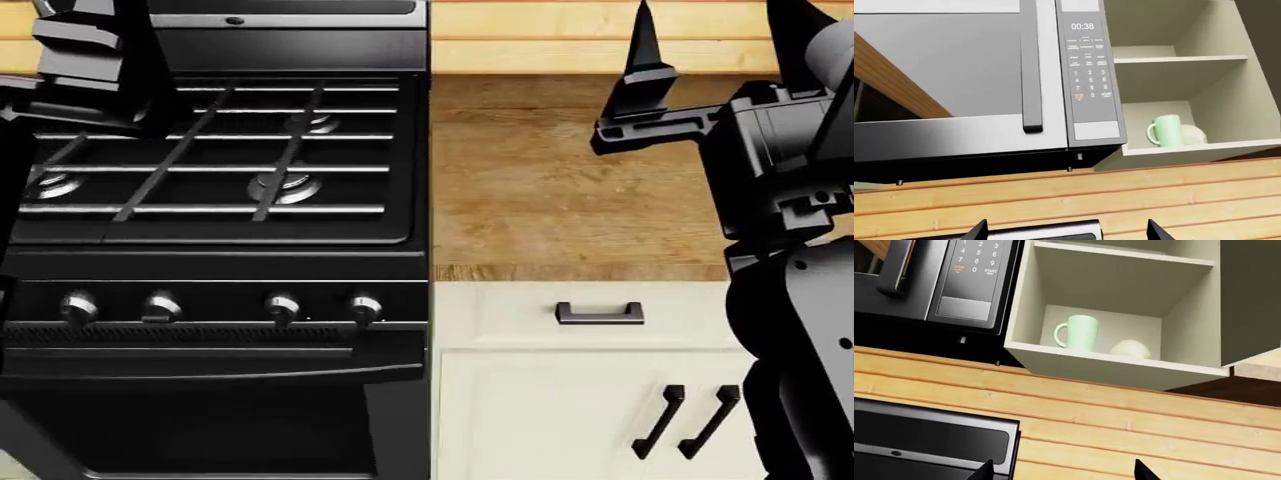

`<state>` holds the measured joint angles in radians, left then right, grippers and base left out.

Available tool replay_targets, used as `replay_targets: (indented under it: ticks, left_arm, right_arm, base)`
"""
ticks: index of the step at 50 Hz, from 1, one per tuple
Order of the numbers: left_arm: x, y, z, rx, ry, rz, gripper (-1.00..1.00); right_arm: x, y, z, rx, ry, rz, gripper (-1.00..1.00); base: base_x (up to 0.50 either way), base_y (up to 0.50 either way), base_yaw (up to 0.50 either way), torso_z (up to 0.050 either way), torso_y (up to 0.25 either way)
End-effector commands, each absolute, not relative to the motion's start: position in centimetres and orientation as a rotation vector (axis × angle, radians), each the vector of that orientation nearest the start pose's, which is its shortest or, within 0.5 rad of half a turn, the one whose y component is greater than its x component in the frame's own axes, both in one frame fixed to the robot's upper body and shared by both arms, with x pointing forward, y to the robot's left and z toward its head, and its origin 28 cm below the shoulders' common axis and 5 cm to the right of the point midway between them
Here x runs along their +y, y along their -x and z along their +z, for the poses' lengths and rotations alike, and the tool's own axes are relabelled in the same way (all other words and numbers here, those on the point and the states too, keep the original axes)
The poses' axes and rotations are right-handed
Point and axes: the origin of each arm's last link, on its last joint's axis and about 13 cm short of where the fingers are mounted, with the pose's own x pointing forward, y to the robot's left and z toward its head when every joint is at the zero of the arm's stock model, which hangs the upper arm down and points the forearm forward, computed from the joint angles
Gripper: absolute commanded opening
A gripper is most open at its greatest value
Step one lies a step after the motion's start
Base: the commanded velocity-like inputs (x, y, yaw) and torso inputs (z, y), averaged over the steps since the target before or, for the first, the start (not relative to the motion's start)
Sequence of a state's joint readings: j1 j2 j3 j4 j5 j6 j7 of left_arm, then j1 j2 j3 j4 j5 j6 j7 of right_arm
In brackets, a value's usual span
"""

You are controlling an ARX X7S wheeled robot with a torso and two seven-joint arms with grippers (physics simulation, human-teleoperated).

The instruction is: Pick the mug from the cabinet, place it under the coffee machine dispenser, and press the start button.

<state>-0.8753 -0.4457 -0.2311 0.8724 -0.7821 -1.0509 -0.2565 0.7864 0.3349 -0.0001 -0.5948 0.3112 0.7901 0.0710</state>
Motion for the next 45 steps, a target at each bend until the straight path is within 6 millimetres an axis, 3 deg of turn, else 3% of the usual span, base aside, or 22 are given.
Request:
replay_targets:
  ticks: [1,25,29,38,45]
  left_arm:
    - [25.9,-20.8,31.1,-0.674,-0.057,-0.11,1.0]
    - [26.0,-21.0,31.4,-0.679,-0.052,-0.11,1.0]
    - [26.1,-20.9,31.4,-0.688,-0.057,-0.115,1.0]
    - [26.4,-21.2,31.9,-0.703,-0.057,-0.102,1.0]
    - [26.4,-21.7,32.3,-0.696,-0.059,-0.105,1.0]
  right_arm:
    - [-14.3,-26.4,28.1,-0.57,0.129,0.047,1.0]
    - [-14.0,-26.9,28.8,-0.586,0.125,0.038,1.0]
    - [-13.9,-26.9,29.2,-0.582,0.122,0.038,1.0]
    - [-13.5,-27.8,32.4,-0.611,0.165,0.028,1.0]
    - [-13.9,-28.8,36.7,-0.667,0.175,0.006,1.0]
  base:
    - [0.0,0.5,0.0,0.05,0.0]
    - [0.0,0.5,0.0,0.05,0.0]
    - [0.0,0.0,0.0,0.013,0.0]
    - [0.0,0.0,0.0,0.0,0.0]
    - [0.0,0.0,0.0,0.0,0.0]
